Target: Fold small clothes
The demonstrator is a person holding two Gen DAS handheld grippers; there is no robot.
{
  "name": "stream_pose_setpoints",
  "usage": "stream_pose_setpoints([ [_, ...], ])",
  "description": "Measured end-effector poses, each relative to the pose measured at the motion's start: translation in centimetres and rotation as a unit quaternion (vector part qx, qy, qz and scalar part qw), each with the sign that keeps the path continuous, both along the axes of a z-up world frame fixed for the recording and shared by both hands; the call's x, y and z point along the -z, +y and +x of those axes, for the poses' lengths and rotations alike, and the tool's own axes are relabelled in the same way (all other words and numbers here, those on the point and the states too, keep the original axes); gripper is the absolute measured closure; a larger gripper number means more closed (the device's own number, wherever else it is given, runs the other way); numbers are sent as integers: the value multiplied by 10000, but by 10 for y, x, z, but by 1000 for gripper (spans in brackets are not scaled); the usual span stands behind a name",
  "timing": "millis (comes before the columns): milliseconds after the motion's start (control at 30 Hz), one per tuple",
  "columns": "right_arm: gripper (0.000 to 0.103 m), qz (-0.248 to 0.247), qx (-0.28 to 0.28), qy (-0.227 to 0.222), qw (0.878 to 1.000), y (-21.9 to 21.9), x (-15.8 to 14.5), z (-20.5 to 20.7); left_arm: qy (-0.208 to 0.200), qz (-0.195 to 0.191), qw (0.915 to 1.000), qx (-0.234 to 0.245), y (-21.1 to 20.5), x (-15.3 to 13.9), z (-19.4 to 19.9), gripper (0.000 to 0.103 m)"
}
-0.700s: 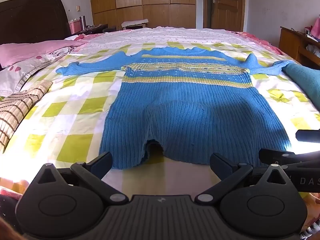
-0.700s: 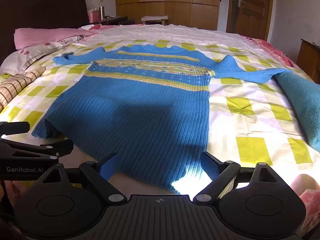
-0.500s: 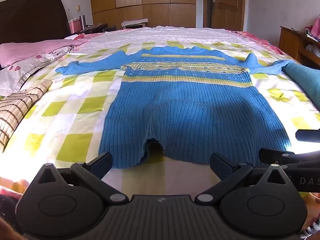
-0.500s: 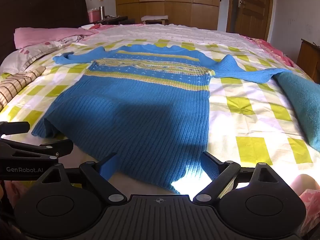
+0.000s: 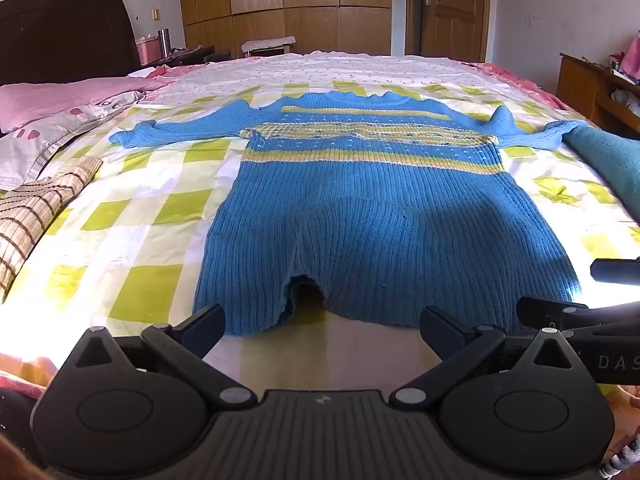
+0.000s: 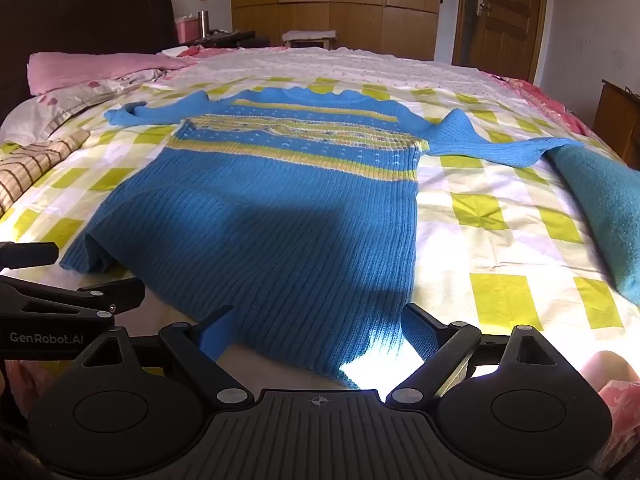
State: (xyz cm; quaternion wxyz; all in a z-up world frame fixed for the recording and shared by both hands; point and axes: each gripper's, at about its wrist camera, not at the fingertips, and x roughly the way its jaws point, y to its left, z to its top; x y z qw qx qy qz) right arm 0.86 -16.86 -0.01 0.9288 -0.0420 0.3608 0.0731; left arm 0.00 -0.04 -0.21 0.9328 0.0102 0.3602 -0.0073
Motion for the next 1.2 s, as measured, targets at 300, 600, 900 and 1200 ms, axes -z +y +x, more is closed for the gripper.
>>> stream_pose_setpoints([
  [300, 13, -12, 0, 4, 10000, 0, 1, 1, 70, -68, 10000, 11, 0, 3, 3, 0],
  [600, 13, -97, 7, 36, 9999, 0, 5, 3, 140, -81, 9999, 1, 1, 6, 3, 0],
  [900, 13, -148, -14, 83, 9999, 2, 7, 4, 303, -12, 9995, 31, -1, 10, 7, 0],
  [1200, 13, -134, -6, 118, 9998, 2, 8, 6, 686, -88, 9976, -11, 0, 22, 15, 0],
])
